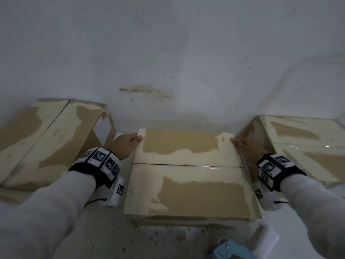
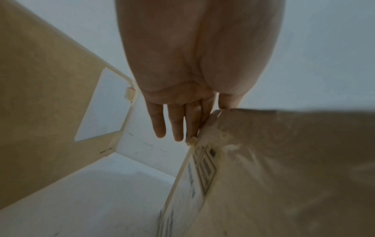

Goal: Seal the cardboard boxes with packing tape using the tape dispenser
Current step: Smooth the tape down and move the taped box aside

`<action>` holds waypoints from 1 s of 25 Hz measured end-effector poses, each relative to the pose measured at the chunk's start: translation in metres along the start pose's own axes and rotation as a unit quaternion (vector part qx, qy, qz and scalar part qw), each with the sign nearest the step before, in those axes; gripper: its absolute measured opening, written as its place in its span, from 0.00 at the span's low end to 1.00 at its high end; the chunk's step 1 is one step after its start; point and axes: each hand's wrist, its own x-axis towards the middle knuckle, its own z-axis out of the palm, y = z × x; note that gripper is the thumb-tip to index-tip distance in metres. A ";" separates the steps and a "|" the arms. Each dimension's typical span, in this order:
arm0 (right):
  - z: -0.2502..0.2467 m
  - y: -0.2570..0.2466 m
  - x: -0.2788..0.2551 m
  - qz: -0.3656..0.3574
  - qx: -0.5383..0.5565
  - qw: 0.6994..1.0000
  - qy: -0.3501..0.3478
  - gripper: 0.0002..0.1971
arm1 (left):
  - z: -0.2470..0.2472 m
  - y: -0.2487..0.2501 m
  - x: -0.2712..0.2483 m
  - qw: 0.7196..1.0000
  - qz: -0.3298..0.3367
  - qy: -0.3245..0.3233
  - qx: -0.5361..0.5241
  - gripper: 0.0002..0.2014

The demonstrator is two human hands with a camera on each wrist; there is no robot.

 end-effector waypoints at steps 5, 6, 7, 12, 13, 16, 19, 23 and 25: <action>-0.002 -0.010 -0.021 -0.004 0.031 0.998 -0.051 0.26 | -0.002 0.003 -0.005 0.996 -0.022 -0.072 0.042 0.27; -0.002 -0.012 -0.027 -0.005 0.060 0.996 -0.060 0.25 | -0.003 0.003 -0.007 0.994 -0.024 -0.101 0.034 0.29; 0.000 -0.011 -0.030 -0.010 0.087 0.995 -0.056 0.25 | -0.004 0.003 -0.010 0.992 -0.023 -0.125 0.027 0.30; 0.014 0.011 -0.051 -0.036 0.177 0.982 -0.049 0.28 | 0.000 0.004 -0.045 0.986 -0.002 -0.157 -0.048 0.36; 0.016 0.012 -0.060 -0.039 0.204 0.976 -0.061 0.28 | 0.002 0.003 -0.053 0.985 0.003 -0.151 -0.079 0.40; 0.022 0.016 -0.090 -0.049 0.252 0.963 -0.079 0.21 | 0.011 0.005 -0.080 0.982 0.011 -0.132 -0.132 0.33; 0.037 0.026 -0.113 -0.060 0.283 0.954 -0.078 0.21 | 0.022 0.003 -0.098 0.971 -0.011 -0.128 -0.203 0.34; 0.055 0.029 -0.110 -0.047 0.350 0.935 -0.025 0.22 | 0.039 -0.001 -0.093 0.959 -0.041 -0.051 -0.275 0.33; 0.055 0.017 -0.103 -0.049 0.363 0.930 0.000 0.15 | 0.044 0.003 -0.083 0.960 -0.031 -0.005 -0.277 0.29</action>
